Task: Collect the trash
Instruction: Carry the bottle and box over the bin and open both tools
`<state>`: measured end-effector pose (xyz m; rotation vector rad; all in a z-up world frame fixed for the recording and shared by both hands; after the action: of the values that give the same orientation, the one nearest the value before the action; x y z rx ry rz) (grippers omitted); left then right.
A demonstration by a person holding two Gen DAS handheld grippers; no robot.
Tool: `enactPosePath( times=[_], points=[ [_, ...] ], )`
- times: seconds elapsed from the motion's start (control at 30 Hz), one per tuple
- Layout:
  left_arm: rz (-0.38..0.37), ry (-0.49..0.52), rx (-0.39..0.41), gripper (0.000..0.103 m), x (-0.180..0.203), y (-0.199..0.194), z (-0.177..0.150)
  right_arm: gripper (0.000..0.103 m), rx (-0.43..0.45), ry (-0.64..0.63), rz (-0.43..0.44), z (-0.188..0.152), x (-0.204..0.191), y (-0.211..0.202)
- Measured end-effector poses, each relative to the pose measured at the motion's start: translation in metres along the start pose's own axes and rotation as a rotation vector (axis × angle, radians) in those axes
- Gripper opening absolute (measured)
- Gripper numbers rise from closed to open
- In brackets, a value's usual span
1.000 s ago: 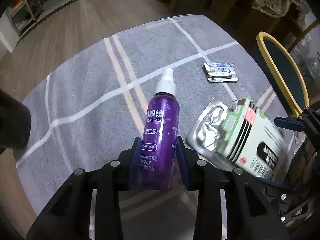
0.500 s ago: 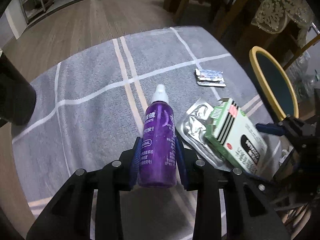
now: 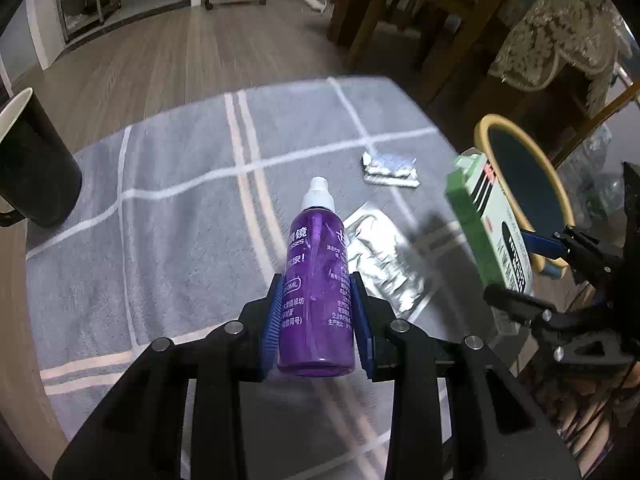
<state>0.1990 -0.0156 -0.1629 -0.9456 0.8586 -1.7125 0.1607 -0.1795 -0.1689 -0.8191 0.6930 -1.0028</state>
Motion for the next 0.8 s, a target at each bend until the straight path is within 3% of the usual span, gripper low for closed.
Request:
enactPosePath(
  times=[0.27,0.47,0.8],
  points=[
    [-0.073,0.038,0.09,0.032,0.041,-0.019,0.016,0.071,0.136,0.206,-0.027,0.006,0.057,-0.044],
    [-0.123,0.097,0.099,0.032,0.083,-0.015,0.024,0.072,0.212,0.39,-0.06,-0.003,0.108,-0.077],
    [-0.215,0.19,0.093,0.032,0.17,0.005,0.036,0.072,0.26,0.546,-0.132,-0.017,0.162,-0.104]
  ],
)
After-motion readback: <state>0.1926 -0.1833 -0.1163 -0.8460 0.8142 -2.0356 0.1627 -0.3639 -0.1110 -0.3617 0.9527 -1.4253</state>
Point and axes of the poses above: each gripper's, at about its wrist camera, not at the fingertips, and y roughly the way its jaws point, x to its right, z to its top, the point moved 7 cm from there along y, roughly the way its jaws point, and after that the axes turned 1 degree about x, right-handed, at the moved point
